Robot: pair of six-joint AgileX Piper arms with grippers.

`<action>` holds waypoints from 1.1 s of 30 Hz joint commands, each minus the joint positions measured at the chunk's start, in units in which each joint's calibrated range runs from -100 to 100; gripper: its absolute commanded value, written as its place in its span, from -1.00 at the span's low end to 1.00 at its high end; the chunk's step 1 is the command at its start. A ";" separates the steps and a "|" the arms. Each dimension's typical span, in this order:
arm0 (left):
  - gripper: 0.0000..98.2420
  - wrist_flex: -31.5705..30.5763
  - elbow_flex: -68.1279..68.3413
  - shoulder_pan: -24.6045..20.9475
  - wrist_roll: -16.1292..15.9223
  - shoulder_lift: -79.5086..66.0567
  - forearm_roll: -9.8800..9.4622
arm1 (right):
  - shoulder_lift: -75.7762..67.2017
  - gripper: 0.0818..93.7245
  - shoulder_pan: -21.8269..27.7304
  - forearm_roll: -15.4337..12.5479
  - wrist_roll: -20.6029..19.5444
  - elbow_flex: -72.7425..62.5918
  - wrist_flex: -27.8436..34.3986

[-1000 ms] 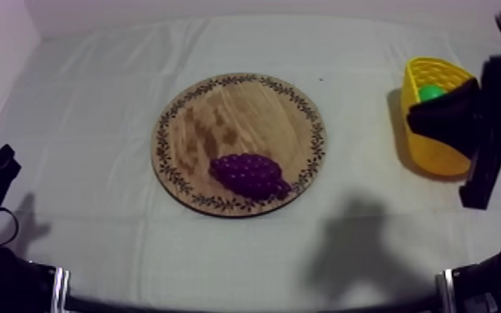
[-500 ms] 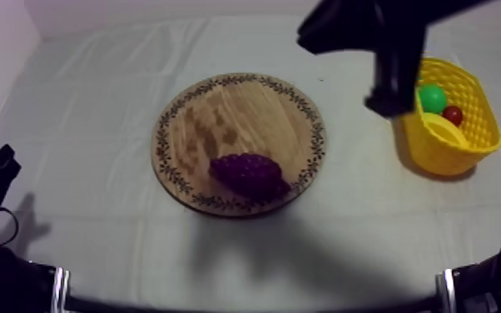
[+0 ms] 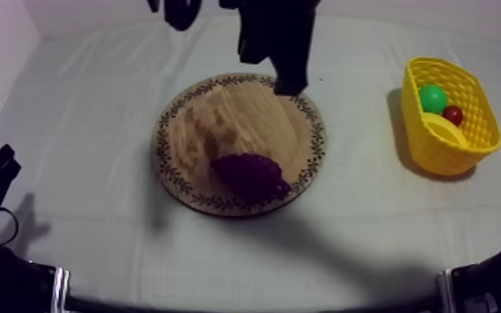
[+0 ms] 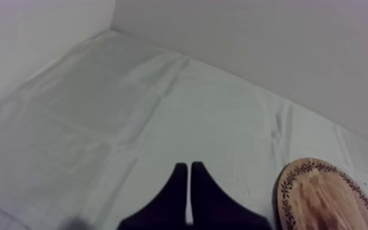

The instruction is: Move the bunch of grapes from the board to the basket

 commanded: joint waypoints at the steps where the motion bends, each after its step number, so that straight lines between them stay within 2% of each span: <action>1: -1.00 0.03 0.04 -0.01 -0.01 0.03 0.01 | 2.08 -0.94 0.27 -0.30 -0.65 -1.82 0.34; 3: -1.00 0.03 0.04 -0.01 -0.01 0.03 0.01 | 2.92 -0.78 0.45 -0.20 -0.77 -2.96 0.41; 9: -1.00 0.03 0.04 -0.01 -0.01 0.03 0.01 | 3.77 -0.07 0.44 1.01 -0.83 -3.79 0.40; 16: -1.00 0.03 0.04 -0.01 -0.01 0.03 0.01 | 3.97 0.44 0.72 1.17 -2.17 -3.76 0.16; 20: -1.00 0.03 0.04 -0.01 -0.01 0.03 0.01 | 4.69 0.60 0.68 1.18 -3.34 -3.13 0.03; 26: -1.00 0.03 0.04 -0.01 -0.01 0.03 0.01 | 7.47 0.72 0.98 0.88 -5.01 -0.69 -0.71; 33: -1.00 0.03 0.04 -0.01 -0.01 0.03 0.01 | 11.79 0.72 1.36 0.20 -6.56 4.38 -2.90</action>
